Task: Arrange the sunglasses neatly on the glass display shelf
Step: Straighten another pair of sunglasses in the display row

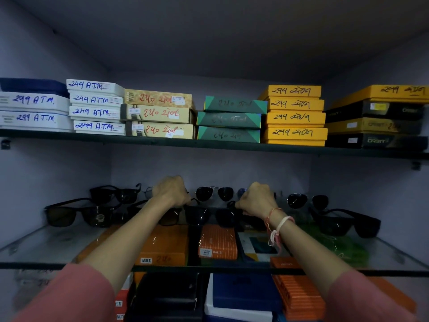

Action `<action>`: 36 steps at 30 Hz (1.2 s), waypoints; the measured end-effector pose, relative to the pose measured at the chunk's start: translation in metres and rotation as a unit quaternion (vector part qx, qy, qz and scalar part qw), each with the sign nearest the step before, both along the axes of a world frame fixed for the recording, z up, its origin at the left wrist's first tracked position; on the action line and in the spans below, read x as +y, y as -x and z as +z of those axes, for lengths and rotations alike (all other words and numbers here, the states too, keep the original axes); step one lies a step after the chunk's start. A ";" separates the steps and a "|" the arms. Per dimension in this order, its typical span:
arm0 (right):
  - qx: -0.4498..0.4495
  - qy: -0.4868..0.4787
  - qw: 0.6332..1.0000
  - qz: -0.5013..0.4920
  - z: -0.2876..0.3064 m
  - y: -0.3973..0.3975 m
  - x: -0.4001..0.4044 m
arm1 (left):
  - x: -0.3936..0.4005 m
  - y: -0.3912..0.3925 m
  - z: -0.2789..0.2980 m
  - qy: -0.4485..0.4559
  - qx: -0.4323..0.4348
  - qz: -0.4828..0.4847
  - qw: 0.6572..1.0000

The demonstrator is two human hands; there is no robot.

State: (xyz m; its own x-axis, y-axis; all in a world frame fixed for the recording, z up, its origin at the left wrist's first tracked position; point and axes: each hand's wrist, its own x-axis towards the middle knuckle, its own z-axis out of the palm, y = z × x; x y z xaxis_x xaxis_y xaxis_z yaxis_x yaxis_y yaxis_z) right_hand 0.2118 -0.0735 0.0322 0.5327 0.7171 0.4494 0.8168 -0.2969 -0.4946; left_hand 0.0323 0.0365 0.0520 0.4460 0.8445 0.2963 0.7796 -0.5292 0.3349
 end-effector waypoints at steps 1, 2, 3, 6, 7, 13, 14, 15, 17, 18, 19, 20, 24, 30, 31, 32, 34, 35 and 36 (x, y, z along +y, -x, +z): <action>0.000 -0.002 1.000 0.000 -0.001 -0.001 0.001 | -0.002 -0.001 -0.001 -0.009 0.005 0.004 1.000; 0.003 -0.001 1.000 0.000 -0.001 -0.002 0.001 | -0.003 -0.002 -0.001 -0.018 0.008 0.008 1.000; 0.007 0.002 1.000 0.002 -0.001 -0.003 0.000 | -0.005 -0.003 -0.001 -0.029 0.011 0.014 0.999; 0.025 0.016 1.000 0.004 -0.002 -0.010 -0.006 | -0.008 -0.006 -0.003 -0.045 0.018 0.027 0.998; 0.023 0.022 0.999 -0.003 -0.001 -0.014 -0.009 | -0.009 -0.008 -0.003 -0.049 0.020 0.028 0.998; 0.058 0.145 0.988 0.004 0.005 -0.029 -0.033 | -0.009 -0.011 -0.003 -0.044 0.022 0.029 0.998; 0.072 0.159 0.985 0.008 0.004 -0.029 -0.035 | -0.009 -0.011 -0.003 -0.047 0.022 0.030 0.998; 0.082 0.164 0.983 0.006 0.002 -0.031 -0.036 | -0.009 -0.011 -0.003 -0.050 0.022 0.031 0.998; 0.092 0.164 0.982 -0.009 0.003 -0.035 -0.036 | -0.008 -0.010 -0.004 -0.050 0.016 0.031 0.998; 0.089 0.169 0.981 -0.017 0.004 -0.037 -0.036 | -0.009 -0.009 -0.004 -0.049 0.013 0.032 0.998; 0.086 0.178 0.980 -0.025 0.006 -0.038 -0.037 | -0.009 -0.009 -0.005 -0.049 0.010 0.031 0.998; 0.083 0.181 0.979 -0.036 0.008 -0.039 -0.038 | -0.009 -0.009 -0.005 -0.050 0.008 0.029 0.998; 0.064 0.141 0.984 -0.086 0.019 -0.038 -0.040 | -0.012 -0.010 -0.004 -0.051 0.000 0.032 0.998; 0.005 0.004 0.997 -0.075 0.027 -0.028 -0.042 | -0.015 -0.013 -0.002 -0.071 0.024 0.035 0.997; 0.001 -0.014 0.998 -0.058 0.026 -0.026 -0.042 | -0.015 -0.014 0.000 -0.083 0.017 0.027 0.996; -0.002 -0.033 0.999 -0.037 0.025 -0.025 -0.042 | -0.015 -0.015 0.002 -0.090 0.000 0.010 0.996; -0.012 -0.068 0.998 0.003 0.022 -0.023 -0.041 | -0.017 -0.016 0.007 -0.074 -0.058 -0.049 0.994; -0.018 -0.085 0.996 0.020 0.021 -0.022 -0.041 | -0.020 -0.015 0.010 -0.050 -0.098 -0.083 0.990; -0.023 -0.100 0.994 0.035 0.021 -0.022 -0.042 | -0.024 -0.013 0.013 -0.014 -0.136 -0.114 0.984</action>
State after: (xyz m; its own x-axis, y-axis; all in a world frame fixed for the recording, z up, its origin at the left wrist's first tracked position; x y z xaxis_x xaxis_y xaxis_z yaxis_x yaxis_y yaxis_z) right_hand 0.2335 -0.1154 0.0536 0.4594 0.6462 0.6094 0.8555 -0.1373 -0.4993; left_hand 0.0450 0.0128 0.0649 0.5242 0.7207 0.4536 0.5222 -0.6928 0.4973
